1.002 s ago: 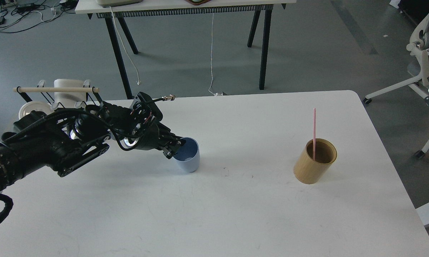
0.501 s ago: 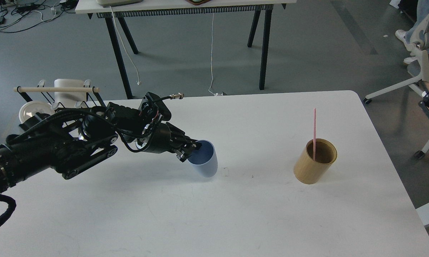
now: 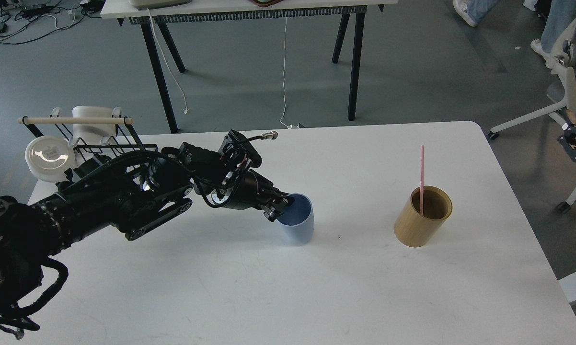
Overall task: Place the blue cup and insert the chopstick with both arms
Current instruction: 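Lower the blue cup onto the table center and release it, then retract the left arm and move the right gripper toward the pink stick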
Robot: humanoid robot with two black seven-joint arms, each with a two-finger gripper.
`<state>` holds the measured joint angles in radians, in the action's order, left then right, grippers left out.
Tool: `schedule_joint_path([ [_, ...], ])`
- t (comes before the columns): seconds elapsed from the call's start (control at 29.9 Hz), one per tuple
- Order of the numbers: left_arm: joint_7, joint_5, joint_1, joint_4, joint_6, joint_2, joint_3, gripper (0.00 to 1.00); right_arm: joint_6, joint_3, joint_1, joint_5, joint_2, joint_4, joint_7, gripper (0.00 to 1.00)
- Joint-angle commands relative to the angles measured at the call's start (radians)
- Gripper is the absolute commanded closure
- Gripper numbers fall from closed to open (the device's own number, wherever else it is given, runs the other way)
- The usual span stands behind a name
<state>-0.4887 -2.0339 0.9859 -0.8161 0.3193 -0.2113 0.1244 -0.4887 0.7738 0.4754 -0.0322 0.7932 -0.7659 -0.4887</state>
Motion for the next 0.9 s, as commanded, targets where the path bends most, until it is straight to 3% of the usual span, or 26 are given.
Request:
schedule_joint_path([
  [0.0, 0.0, 0.004, -0.001, 0.009, 0.001, 0.001, 0.0, 1.0, 0.0, 0.001, 0.002, 0.0, 0.0, 0.0, 0.0, 0.02],
  [0.7, 0.0, 0.014, -0.007, 0.008, 0.009, -0.01, 0.012, 0.84, 0.0, -0.001, 0.0, 0.0, 0.0, -0.001, 0.0, 0.02],
  [0.87, 0.0, 0.041, -0.009, 0.003, 0.009, -0.011, 0.014, 0.73, 0.0, -0.001, 0.0, 0.0, -0.002, -0.001, 0.0, 0.02],
])
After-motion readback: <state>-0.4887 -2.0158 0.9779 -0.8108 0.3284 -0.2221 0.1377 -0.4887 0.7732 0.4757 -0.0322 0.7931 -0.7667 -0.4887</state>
